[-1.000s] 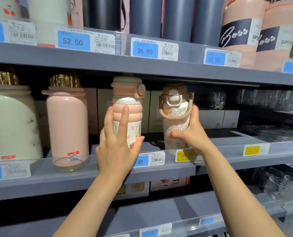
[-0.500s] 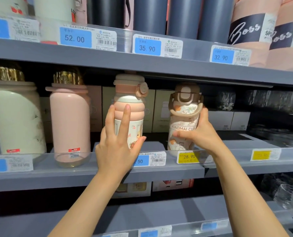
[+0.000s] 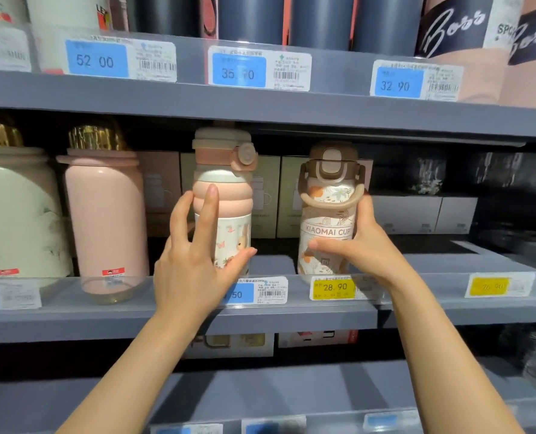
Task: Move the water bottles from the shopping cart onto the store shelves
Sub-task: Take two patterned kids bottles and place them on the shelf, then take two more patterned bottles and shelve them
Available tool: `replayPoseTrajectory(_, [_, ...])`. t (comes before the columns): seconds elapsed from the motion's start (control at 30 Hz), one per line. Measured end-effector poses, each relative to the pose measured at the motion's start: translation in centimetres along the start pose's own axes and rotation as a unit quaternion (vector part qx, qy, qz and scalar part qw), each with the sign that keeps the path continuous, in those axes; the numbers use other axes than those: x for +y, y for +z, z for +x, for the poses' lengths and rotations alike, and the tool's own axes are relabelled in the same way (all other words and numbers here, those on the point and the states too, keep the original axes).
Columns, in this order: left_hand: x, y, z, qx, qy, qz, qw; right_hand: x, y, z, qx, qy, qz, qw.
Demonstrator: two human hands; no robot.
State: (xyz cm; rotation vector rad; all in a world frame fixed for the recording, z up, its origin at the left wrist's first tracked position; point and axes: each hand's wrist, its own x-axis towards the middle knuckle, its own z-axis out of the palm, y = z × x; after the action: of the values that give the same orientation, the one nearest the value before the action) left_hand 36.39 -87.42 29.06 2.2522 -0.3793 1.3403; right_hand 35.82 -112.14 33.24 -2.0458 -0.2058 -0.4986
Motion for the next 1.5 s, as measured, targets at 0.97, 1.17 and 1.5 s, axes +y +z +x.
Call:
replayPoseTrajectory(0.97, [-16.7,-41.9,-40.4,-0.148,-0.427,-0.058,0.89,-16.1,40.6,-41.1,-0.448,0.041,0.213,0.867])
replayPoseTrajectory(1.17, [-20.0,-53.6,-49.8,-0.119,-0.546,0.031,0.829,-19.6,50.4,-50.2,-0.579,0.012,0.093,0.81])
replayPoseTrajectory(1.5, [-26.1,-56.1,-54.4,-0.143,-0.642,0.043,0.752,-17.4,60.5,-52.5,-0.596,0.127,0.038,0.792])
